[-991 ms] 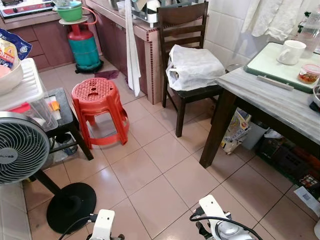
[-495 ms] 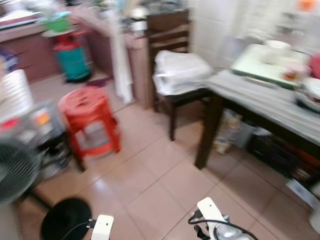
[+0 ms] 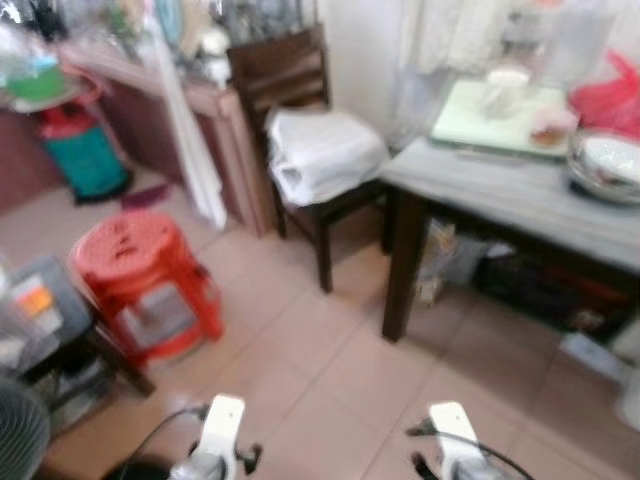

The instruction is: Setting the table

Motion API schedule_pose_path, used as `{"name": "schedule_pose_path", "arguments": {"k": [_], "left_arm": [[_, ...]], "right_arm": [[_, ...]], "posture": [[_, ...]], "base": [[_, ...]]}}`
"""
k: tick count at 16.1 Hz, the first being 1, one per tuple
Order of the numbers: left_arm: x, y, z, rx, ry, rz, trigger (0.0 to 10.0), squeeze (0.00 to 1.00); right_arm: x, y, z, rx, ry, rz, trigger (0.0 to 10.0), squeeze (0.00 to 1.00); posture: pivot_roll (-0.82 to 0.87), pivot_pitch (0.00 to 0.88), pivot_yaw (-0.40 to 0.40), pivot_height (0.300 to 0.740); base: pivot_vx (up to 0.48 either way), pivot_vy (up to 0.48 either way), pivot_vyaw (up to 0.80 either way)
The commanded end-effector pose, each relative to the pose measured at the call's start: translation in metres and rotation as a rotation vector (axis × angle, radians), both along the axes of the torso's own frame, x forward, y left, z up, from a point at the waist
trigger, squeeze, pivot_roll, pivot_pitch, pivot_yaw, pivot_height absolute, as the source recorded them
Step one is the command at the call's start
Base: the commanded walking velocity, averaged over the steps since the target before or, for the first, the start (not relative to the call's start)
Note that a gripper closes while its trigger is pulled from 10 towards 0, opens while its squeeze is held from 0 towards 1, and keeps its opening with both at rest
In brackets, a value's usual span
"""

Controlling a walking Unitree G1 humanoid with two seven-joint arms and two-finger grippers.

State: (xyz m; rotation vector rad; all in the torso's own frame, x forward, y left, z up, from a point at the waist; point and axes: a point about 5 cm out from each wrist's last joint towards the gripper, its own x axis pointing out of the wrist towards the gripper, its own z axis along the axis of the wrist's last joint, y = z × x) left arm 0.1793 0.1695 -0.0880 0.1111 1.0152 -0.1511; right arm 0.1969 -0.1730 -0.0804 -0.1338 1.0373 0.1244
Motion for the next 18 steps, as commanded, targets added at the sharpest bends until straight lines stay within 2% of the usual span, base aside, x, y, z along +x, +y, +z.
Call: {"name": "schedule_pose_path", "arguments": {"k": [1,2,8,11,14,18], "left_arm": [[-0.0177,0.0094,-0.0073,0.018,0.067,0.014,10.0,0.00],[-0.0176,0.0099,-0.0073,0.021,0.068,0.018,10.0,0.00],[-0.0140,0.0109,-0.0055,0.015,0.046,0.027,10.0,0.00],[-0.0103,0.0129,-0.0034,0.050,0.010,0.009,10.0,0.00],[-0.0117,0.0118,-0.0039,0.010,0.021,0.014,10.0,0.00],[-0.0134,0.0129,-0.0046,0.020,0.031,0.005,10.0,0.00]], "right_arm": [[0.0074,0.0093,0.0033,0.026,-0.026,0.009,10.0,0.00],[0.0082,0.0090,0.0038,0.028,-0.028,0.001,10.0,0.00],[0.0113,0.0099,0.0054,0.022,-0.037,0.006,10.0,0.00],[0.0115,0.0103,0.0054,0.020,-0.036,-0.004,10.0,0.00],[0.0108,0.0110,0.0049,0.016,-0.029,-0.001,10.0,0.00],[0.0101,0.0113,0.0044,0.009,-0.027,0.006,10.0,0.00]], "posture": [[-0.06,0.000,0.067,0.740],[-0.06,0.000,0.069,0.740],[-0.05,0.000,0.072,0.740],[-0.04,0.000,0.072,0.740],[-0.04,0.000,0.076,0.740],[-0.05,0.000,0.080,0.740]], "base": [[0.259,0.000,-0.77],[0.000,0.000,-0.74],[0.000,0.000,0.00],[0.000,0.000,0.00],[0.000,0.000,-0.79],[0.000,0.000,-0.78]]}}
